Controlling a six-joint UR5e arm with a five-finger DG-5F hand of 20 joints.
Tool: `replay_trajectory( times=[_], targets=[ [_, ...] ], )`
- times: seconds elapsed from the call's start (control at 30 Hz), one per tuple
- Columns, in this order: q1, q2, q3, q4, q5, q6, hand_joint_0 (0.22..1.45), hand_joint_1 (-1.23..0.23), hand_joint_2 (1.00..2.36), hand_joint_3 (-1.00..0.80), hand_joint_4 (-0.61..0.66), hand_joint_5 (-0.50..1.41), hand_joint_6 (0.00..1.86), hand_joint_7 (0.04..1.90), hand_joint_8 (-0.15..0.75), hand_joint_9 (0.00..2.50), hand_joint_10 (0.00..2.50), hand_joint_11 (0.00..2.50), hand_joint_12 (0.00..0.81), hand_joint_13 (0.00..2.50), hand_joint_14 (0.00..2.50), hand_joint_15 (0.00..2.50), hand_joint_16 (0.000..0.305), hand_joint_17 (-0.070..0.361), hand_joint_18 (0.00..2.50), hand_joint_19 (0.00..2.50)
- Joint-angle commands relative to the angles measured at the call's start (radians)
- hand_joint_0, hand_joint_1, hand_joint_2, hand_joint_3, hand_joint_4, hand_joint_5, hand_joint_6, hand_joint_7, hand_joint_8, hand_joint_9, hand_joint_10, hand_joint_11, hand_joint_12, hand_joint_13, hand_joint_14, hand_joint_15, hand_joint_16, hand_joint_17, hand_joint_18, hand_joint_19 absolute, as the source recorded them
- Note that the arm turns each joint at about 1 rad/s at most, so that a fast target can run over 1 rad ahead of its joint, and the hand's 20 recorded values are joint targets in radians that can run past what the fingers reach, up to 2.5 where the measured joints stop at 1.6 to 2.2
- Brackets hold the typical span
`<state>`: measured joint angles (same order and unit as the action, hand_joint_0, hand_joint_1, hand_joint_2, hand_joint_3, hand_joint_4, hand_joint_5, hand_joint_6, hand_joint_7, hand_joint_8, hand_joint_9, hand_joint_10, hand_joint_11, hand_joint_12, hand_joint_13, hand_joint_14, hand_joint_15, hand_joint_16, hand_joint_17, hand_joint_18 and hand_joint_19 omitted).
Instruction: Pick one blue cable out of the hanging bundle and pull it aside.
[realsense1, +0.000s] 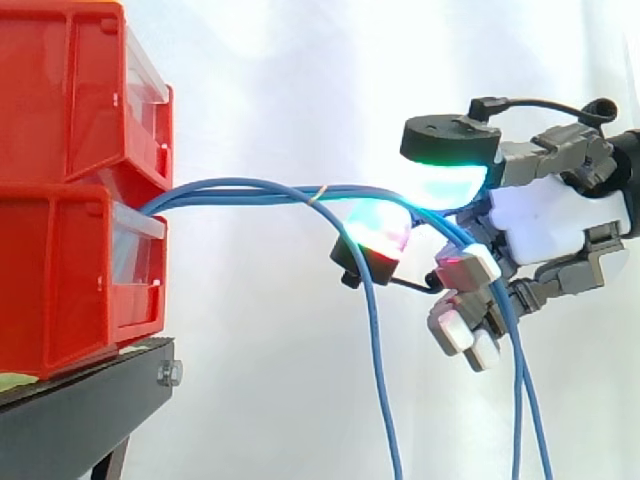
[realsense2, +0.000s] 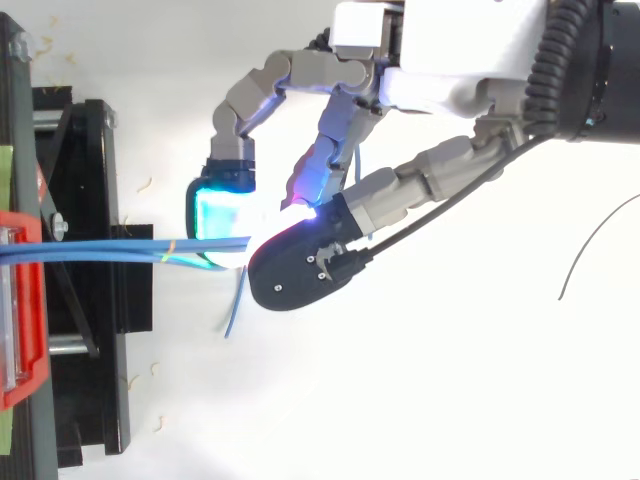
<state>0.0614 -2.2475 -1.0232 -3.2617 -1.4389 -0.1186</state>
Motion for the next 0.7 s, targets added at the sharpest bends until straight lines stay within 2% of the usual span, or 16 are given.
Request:
replay_trajectory(
  times=[0.0, 0.2, 0.23, 0.27, 0.3, 0.33, 0.4, 0.5, 0.53, 0.6, 0.67],
  targets=[
    [0.0, 0.0, 0.0, -0.001, 0.0, 0.002, 0.74, -0.91, 1.01, -0.26, -0.25, -0.09, 0.95, 0.9, 0.213, 1.18, 0.03, 0.73, 0.353, 0.89, 0.02, 0.58, 0.047, 0.107, 0.7, 0.72],
    [0.0, 0.0, 0.0, -0.009, 0.0, 0.016, 0.64, -0.95, 1.0, -0.06, -0.23, -0.04, 0.92, 0.85, 0.182, 1.13, 0.01, 0.33, 0.358, 0.78, 0.01, 0.35, 0.057, 0.129, 0.72, 0.57],
    [0.0, 0.0, 0.0, -0.01, 0.0, 0.02, 0.62, -0.94, 1.05, -0.07, -0.23, -0.04, 0.91, 0.85, 0.185, 1.1, 0.01, 0.29, 0.362, 0.78, 0.01, 0.33, 0.058, 0.131, 0.73, 0.55],
    [0.002, 0.0, 0.0, -0.012, 0.0, 0.034, 0.58, -0.93, 1.2, -0.09, -0.23, -0.03, 0.91, 0.87, 0.19, 1.05, 0.01, 0.23, 0.367, 0.71, 0.01, 0.29, 0.059, 0.134, 0.7, 0.52],
    [0.0, 0.0, 0.0, -0.015, 0.0, 0.043, 0.57, -0.92, 1.21, -0.08, -0.22, -0.03, 0.91, 0.88, 0.191, 1.03, 0.01, 0.21, 0.368, 0.69, 0.01, 0.28, 0.059, 0.134, 0.69, 0.52],
    [0.002, 0.0, 0.0, -0.019, 0.0, 0.048, 0.52, -0.9, 1.41, -0.12, -0.21, -0.03, 0.9, 0.91, 0.187, 0.9, 0.01, 0.11, 0.373, 0.6, 0.01, 0.22, 0.061, 0.136, 0.66, 0.47],
    [0.003, 0.0, 0.0, -0.029, 0.0, 0.057, 0.51, -0.91, 1.47, -0.1, -0.22, -0.02, 0.9, 0.94, 0.185, 0.8, 0.0, 0.04, 0.38, 0.52, 0.01, 0.18, 0.06, 0.136, 0.58, 0.43],
    [0.003, 0.0, 0.0, -0.03, 0.0, 0.062, 0.55, -0.98, 1.41, -0.05, -0.28, -0.03, 0.91, 1.02, 0.178, 0.64, 0.0, 0.0, 0.371, 0.42, 0.01, 0.15, 0.057, 0.129, 0.49, 0.39],
    [0.003, 0.0, 0.0, -0.03, 0.0, 0.062, 0.64, -1.0, 1.2, 0.01, -0.3, -0.04, 0.92, 1.06, 0.171, 0.6, 0.0, 0.0, 0.357, 0.39, 0.01, 0.16, 0.053, 0.12, 0.44, 0.4],
    [0.005, 0.0, 0.0, -0.03, 0.0, 0.062, 0.73, -1.0, 1.0, 0.02, -0.3, -0.05, 0.93, 1.07, 0.155, 0.55, 0.0, 0.02, 0.346, 0.36, 0.01, 0.17, 0.049, 0.11, 0.39, 0.41],
    [0.005, 0.0, 0.0, -0.03, 0.0, 0.062, 0.74, -0.99, 1.01, -0.03, -0.3, -0.07, 0.94, 1.05, 0.143, 0.52, 0.0, 0.03, 0.332, 0.34, 0.01, 0.18, 0.046, 0.104, 0.35, 0.43]
  ],
)
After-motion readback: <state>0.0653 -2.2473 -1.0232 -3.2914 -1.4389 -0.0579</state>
